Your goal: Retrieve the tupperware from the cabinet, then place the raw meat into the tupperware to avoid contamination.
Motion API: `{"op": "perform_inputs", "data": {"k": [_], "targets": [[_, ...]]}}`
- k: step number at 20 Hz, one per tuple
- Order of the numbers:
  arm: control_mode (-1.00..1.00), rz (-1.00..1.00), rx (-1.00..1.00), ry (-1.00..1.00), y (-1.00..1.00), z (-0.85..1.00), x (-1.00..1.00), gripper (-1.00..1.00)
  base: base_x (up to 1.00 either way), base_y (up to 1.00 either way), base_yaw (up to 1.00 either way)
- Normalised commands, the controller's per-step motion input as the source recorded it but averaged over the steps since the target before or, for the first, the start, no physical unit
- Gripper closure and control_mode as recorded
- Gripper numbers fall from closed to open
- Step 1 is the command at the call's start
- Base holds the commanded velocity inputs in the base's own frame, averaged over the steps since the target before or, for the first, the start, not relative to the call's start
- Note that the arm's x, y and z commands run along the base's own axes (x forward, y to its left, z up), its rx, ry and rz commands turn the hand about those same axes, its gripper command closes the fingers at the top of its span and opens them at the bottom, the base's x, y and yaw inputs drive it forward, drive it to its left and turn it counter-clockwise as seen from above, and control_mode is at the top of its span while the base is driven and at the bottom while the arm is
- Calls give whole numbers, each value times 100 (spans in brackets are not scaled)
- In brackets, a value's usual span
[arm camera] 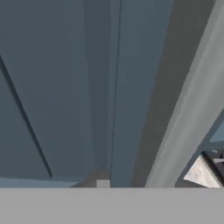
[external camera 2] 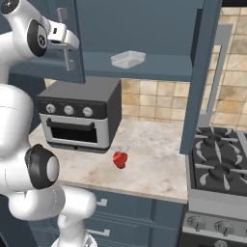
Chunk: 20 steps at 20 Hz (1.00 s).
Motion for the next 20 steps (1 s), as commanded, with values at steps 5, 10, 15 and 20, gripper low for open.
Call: {"op": "perform_inputs", "data": {"k": [5, 10, 15, 20], "targets": [[-100, -6, -8, 3, 71, -1, -67, 100, 0, 0, 0], [-100, -7, -8, -4, 83, -7, -50, 100, 0, 0, 0], [-100, -10, -8, -1, 82, -5, -31, 100, 0, 0, 0], [-100, -11, -4, 0, 51, 0, -26, 100, 0, 0, 0]]}}
